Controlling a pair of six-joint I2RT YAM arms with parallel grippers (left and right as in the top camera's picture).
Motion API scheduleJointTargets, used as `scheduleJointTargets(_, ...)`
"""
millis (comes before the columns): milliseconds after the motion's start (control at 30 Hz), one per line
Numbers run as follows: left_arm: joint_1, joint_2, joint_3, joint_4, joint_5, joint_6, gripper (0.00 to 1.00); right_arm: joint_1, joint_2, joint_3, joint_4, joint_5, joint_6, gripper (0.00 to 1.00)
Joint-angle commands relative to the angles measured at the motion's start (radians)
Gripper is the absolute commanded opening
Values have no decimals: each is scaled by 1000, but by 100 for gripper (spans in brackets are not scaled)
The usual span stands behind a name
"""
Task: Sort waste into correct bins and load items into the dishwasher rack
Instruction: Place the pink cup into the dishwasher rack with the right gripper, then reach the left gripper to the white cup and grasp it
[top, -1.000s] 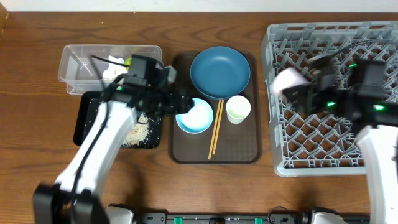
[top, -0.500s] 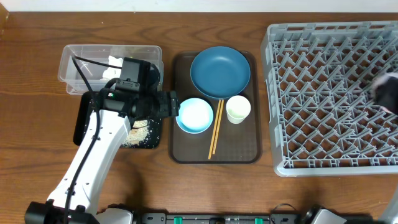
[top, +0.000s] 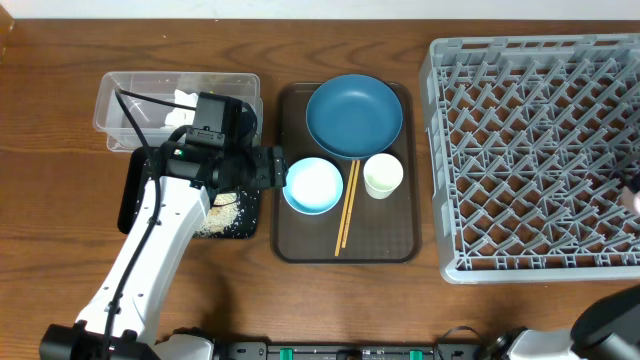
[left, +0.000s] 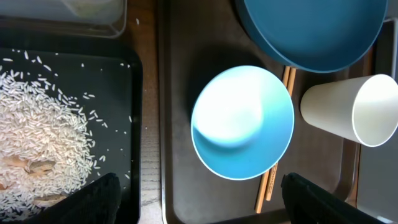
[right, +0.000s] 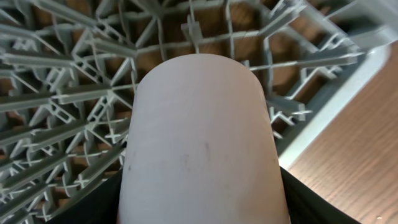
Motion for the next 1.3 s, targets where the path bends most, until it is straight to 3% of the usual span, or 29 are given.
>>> scheduleJointTargets(0, 6, -3, 9, -3, -6, 9, 85, -12, 47, 19, 0, -26, 21, 14)
scheduleJointTargets(67, 6, -3, 9, -3, -6, 9, 85, -12, 79, 19, 0, -26, 21, 15)
scheduleJointTargets(167, 6, -3, 9, -3, -6, 9, 85, -12, 123, 19, -3, -26, 21, 29)
scheduleJointTargets(267, 6, -3, 9, -3, -6, 9, 85, -12, 144, 19, -11, -35, 21, 62)
scheduleJointTargets(300, 6, -3, 9, -3, -6, 9, 85, -12, 145, 19, -14, -38, 21, 85)
scheduleJointTargets(333, 6, -3, 9, -3, -6, 9, 85, -11, 144, 19, -15, -40, 21, 99)
scheduleJointTargets(733, -39, -2, 9, 58, -5, 9, 88, -4, 66, 100, -80, -226, -14, 99)
scheduleJointTargets(1000, -193, 27, 9, 270, -6, 9, 88, 84, -75, 107, -87, -334, -66, 99)
scheduleJointTargets(1267, -323, 195, 9, 451, -6, -29, 88, 250, -114, 107, -90, -352, -115, 99)
